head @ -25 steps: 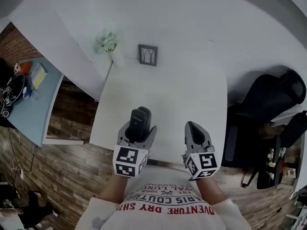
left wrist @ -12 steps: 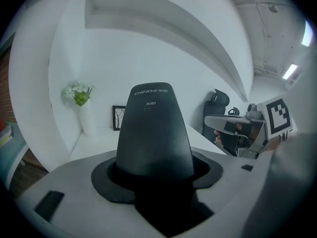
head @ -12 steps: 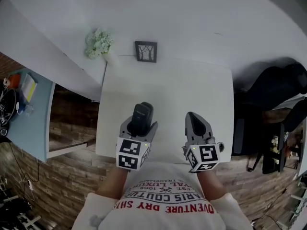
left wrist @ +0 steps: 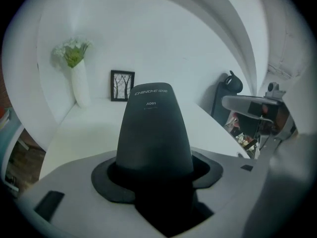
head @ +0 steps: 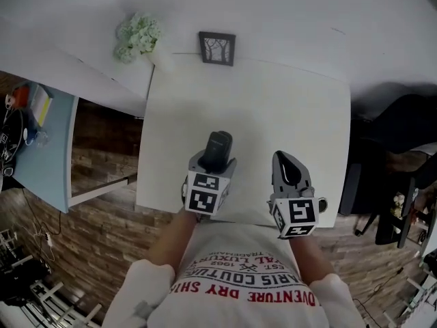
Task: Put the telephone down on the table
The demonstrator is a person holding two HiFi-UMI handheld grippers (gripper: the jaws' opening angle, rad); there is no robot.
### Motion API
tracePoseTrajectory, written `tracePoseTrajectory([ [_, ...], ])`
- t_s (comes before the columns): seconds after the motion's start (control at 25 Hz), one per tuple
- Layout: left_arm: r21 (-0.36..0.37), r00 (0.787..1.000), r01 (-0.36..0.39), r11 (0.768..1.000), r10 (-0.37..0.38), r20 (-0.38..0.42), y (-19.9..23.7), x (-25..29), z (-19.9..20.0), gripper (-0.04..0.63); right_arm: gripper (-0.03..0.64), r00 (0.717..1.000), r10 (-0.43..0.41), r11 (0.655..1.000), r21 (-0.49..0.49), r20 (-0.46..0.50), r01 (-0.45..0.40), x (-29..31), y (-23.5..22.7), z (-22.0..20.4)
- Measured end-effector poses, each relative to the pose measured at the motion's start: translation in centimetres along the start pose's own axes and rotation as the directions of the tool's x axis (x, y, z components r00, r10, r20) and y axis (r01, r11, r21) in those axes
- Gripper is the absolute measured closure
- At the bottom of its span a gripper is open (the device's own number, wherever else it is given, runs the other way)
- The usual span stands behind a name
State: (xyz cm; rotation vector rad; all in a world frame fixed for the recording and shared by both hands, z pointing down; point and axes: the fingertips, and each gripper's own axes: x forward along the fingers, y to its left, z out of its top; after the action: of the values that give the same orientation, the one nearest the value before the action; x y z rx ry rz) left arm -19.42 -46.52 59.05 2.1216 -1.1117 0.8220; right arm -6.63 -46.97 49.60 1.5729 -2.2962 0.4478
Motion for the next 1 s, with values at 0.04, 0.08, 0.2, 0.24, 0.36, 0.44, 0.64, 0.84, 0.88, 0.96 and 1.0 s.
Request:
tracePoseTrajectory([
  [0.04, -0.003, 1.0, -0.002, 1.0, 0.002, -0.023, 0.0, 0.8, -0.5, 0.304, 0.592, 1.0, 0.006, 1.0, 0.001, -0.017, -0.006, 0.3, -0.1, -0.7],
  [0.08, -0.005, 0.999, -0.004, 1.0, 0.003, -0.045, -0.1, 1.7, -1.1, 0.304, 0.592, 0.999, 0.012, 1.0, 0.005, -0.033, -0.012, 0.5, -0.3, -1.3],
  [0.2, -0.002, 0.995, -0.012, 1.0, 0.012, -0.099, 0.1, 4.1, -2.5, 0.304, 0.592, 0.998, 0.022, 1.0, 0.017, -0.06, -0.021, 1.5, -0.9, -2.7],
  [0.24, 0.0, 0.993, -0.014, 1.0, 0.014, -0.117, 0.1, 4.8, -2.8, 0.304, 0.592, 0.998, 0.025, 0.999, 0.022, -0.065, -0.023, 1.9, -1.1, -3.0],
  [0.36, 0.003, 0.983, -0.005, 1.0, 0.005, -0.185, -0.2, 6.5, -3.9, 0.304, 0.592, 0.996, 0.034, 0.999, 0.034, -0.082, -0.032, 2.7, -1.5, -4.2],
  [0.44, 0.011, 0.974, 0.004, 1.0, -0.001, -0.225, -0.6, 7.4, -4.6, 0.304, 0.592, 0.995, 0.039, 0.999, 0.036, -0.091, -0.036, 3.0, -1.8, -4.8],
  [0.64, 0.018, 0.96, -0.008, 1.0, 0.013, -0.281, -1.1, 8.8, -5.6, 0.304, 0.592, 0.994, 0.047, 0.998, 0.047, -0.102, -0.043, 3.7, -2.2, -5.4],
  [0.84, 0.067, 0.944, -0.054, 0.996, 0.073, -0.322, -1.0, 9.3, -5.8, 0.304, 0.592, 0.993, 0.071, 0.997, 0.046, -0.099, -0.066, 3.9, -2.0, -5.2],
  [0.88, 0.08, 0.941, -0.065, 0.995, 0.088, -0.328, -1.0, 9.4, -5.9, 0.304, 0.592, 0.992, 0.074, 0.996, 0.048, -0.098, -0.07, 3.9, -2.0, -5.2],
  [0.96, 0.09, 0.937, -0.08, 0.993, 0.105, -0.333, -0.9, 9.4, -6.0, 0.304, 0.592, 0.992, 0.079, 0.996, 0.05, -0.097, -0.075, 3.9, -1.9, -5.1],
  [1.0, 0.086, 0.937, -0.082, 0.993, 0.107, -0.333, -0.9, 9.4, -6.0, 0.304, 0.592, 0.992, 0.08, 0.996, 0.051, -0.097, -0.076, 3.9, -1.9, -5.1],
])
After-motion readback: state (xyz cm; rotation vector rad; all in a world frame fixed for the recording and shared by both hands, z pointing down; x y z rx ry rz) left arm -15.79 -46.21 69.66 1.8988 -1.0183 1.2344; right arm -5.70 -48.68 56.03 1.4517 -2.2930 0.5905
